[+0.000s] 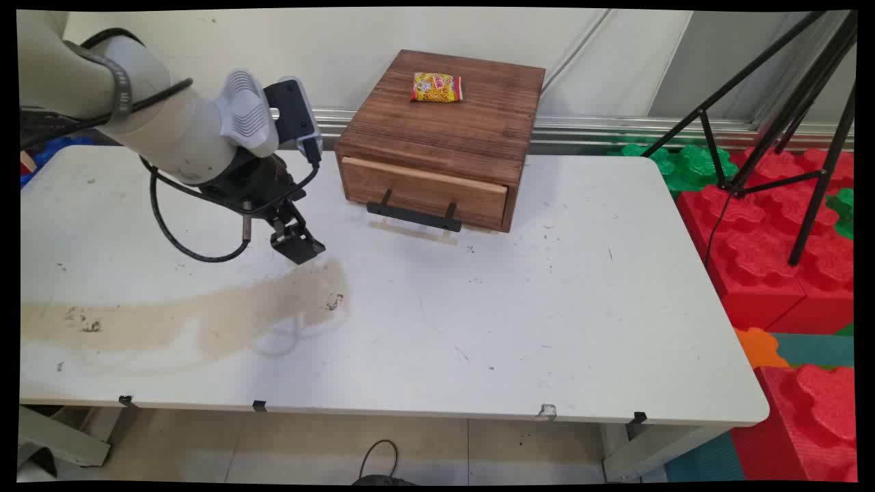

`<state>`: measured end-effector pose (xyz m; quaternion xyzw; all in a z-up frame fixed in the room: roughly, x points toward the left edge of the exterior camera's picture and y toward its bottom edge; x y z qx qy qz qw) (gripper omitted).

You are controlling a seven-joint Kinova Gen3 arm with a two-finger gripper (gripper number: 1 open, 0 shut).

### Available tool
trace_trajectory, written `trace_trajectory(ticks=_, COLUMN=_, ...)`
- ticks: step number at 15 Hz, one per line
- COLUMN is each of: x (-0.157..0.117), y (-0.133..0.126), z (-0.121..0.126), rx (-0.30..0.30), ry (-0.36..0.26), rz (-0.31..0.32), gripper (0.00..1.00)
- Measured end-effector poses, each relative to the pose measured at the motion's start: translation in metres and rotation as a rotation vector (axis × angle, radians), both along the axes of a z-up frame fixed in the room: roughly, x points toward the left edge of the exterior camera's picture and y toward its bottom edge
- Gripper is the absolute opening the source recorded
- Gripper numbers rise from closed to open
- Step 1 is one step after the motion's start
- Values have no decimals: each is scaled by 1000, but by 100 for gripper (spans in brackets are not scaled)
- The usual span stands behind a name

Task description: Open the drawer

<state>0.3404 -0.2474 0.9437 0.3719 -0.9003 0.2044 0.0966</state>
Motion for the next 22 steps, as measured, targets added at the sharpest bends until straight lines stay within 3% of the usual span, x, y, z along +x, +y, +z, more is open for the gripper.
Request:
trace_trajectory(ticks=8, x=-13, y=-36, z=2, rx=-50, ry=-34, rz=-66, gripper=100)
trace_trajectory(ticks=13, x=-25, y=-61, z=-9, rx=-42, ry=-49, rz=-141, gripper=100)
trace_trajectory(ticks=22, x=-42, y=-104, z=-38, rx=-20, ry=-81, rz=-206, gripper=100)
